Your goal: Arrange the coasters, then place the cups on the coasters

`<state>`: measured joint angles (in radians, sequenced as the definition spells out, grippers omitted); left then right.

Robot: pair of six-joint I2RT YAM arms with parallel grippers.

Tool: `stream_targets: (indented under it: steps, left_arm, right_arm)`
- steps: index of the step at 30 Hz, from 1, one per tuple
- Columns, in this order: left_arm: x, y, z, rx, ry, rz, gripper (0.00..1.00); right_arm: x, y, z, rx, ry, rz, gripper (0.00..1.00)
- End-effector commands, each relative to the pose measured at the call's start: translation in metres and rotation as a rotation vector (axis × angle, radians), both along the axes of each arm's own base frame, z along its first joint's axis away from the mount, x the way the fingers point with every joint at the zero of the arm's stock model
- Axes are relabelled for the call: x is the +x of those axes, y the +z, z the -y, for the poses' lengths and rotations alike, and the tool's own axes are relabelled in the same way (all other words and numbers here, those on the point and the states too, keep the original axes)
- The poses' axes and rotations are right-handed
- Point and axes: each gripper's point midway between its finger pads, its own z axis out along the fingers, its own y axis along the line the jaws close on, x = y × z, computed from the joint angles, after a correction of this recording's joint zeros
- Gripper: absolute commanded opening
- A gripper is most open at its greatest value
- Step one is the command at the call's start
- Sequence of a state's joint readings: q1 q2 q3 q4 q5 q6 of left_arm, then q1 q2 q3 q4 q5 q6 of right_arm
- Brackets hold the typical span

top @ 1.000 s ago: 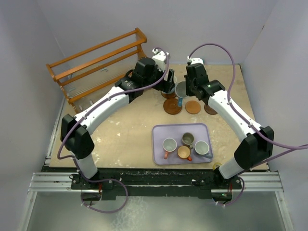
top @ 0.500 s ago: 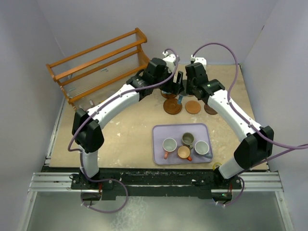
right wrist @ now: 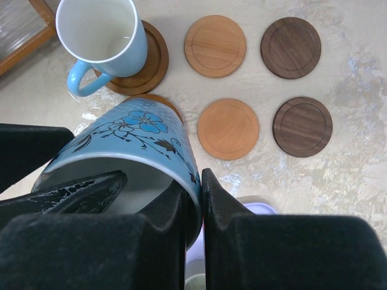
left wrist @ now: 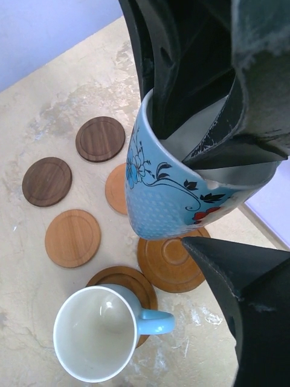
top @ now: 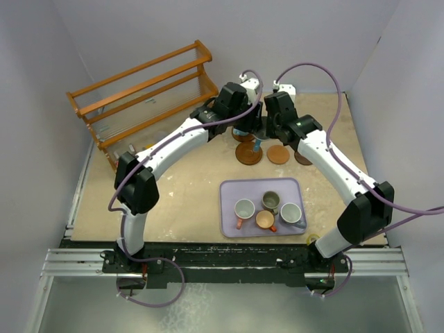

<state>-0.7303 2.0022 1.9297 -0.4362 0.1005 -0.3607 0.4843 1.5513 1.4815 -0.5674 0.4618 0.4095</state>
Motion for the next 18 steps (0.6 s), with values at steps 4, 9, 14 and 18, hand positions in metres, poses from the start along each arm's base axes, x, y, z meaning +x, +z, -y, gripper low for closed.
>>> stream_targets:
  steps: [4, 9, 14, 18]
  left_arm:
    - [0.005, 0.022, 0.009, -0.034, 0.013, 0.038, 0.38]
    - [0.005, 0.026, 0.013, -0.038, -0.008, 0.050, 0.25]
    - [0.006, 0.037, 0.015, -0.043, -0.033, 0.081, 0.06]
    - [0.006, 0.048, 0.014, -0.039, -0.048, 0.118, 0.03]
  right_arm:
    - [0.006, 0.053, -0.007, 0.104, -0.020, 0.156, 0.00]
    - [0.003, 0.050, -0.019, 0.143, 0.039, 0.149, 0.00]
    - [-0.001, 0.050, -0.035, 0.195, 0.122, 0.135, 0.00]
    - [-0.005, 0.048, -0.046, 0.226, 0.180, 0.118, 0.00]
